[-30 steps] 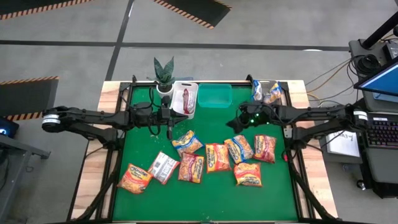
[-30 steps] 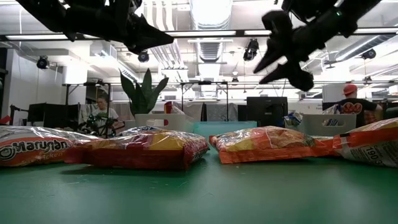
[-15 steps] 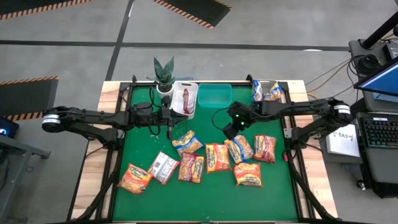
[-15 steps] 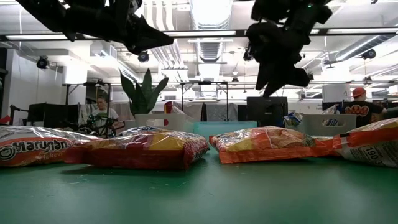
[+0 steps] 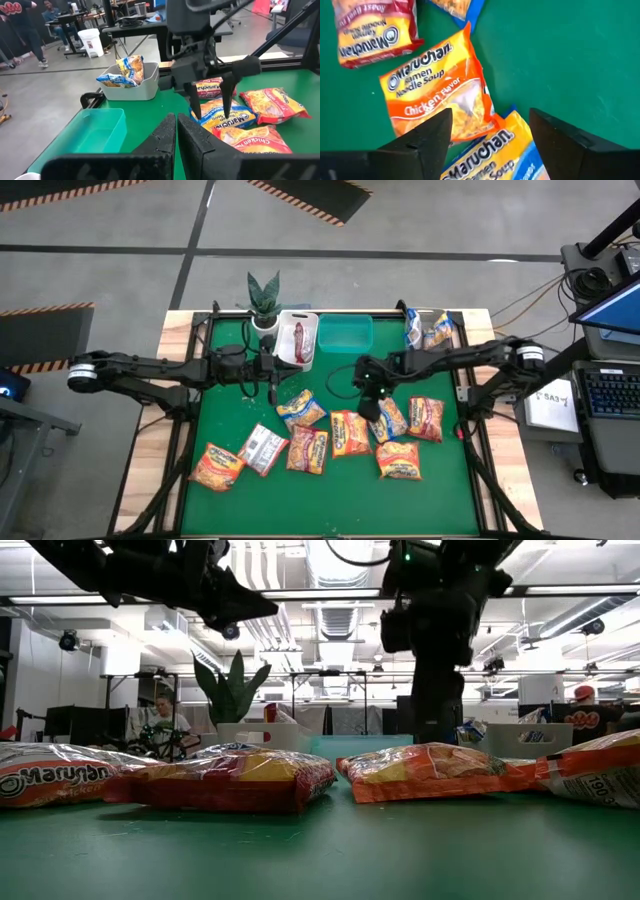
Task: Sort Maruchan noodles
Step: Put the orange noodle pack into the green bin
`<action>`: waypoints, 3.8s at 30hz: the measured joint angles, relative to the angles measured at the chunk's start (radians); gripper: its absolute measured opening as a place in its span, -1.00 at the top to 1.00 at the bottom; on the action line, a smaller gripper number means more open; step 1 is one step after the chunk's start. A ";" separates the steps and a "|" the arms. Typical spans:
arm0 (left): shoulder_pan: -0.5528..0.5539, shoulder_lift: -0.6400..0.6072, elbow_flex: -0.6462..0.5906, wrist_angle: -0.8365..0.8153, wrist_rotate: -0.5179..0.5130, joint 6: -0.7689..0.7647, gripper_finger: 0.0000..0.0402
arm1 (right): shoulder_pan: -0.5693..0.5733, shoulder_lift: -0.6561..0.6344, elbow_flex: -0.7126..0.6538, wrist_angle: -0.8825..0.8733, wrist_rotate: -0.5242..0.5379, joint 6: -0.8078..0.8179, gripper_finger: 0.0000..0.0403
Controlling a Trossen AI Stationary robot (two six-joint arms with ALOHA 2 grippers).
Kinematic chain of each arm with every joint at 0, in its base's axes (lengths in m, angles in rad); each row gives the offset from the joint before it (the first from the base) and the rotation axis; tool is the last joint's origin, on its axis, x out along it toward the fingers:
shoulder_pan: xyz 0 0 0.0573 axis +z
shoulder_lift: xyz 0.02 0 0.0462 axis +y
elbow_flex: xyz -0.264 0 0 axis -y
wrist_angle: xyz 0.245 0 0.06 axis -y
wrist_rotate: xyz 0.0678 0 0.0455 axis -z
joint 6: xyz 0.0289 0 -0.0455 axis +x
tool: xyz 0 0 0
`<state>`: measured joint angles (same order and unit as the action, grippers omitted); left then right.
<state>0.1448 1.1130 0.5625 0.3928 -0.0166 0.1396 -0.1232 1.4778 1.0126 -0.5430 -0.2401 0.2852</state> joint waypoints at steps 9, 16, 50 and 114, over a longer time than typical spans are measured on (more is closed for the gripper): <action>0.001 0.000 0.000 0.003 0.000 0.000 1.00 | 0.030 0.013 -0.129 0.325 -0.036 -0.060 -0.31; 0.001 0.000 0.000 0.004 0.000 0.000 1.00 | 0.032 0.013 -0.242 0.591 -0.056 -0.050 -0.28; 0.001 0.000 0.000 0.039 0.000 -0.005 1.00 | 0.040 0.235 -0.317 0.931 -0.165 0.008 0.08; -0.107 0.679 0.185 0.225 0.215 -0.115 0.98 | -0.101 -0.130 -0.319 0.444 0.019 0.482 -0.06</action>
<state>0.0378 1.7923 0.7474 0.6175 0.1980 0.0251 -0.2237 1.3476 0.6933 -0.0988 -0.2214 0.7670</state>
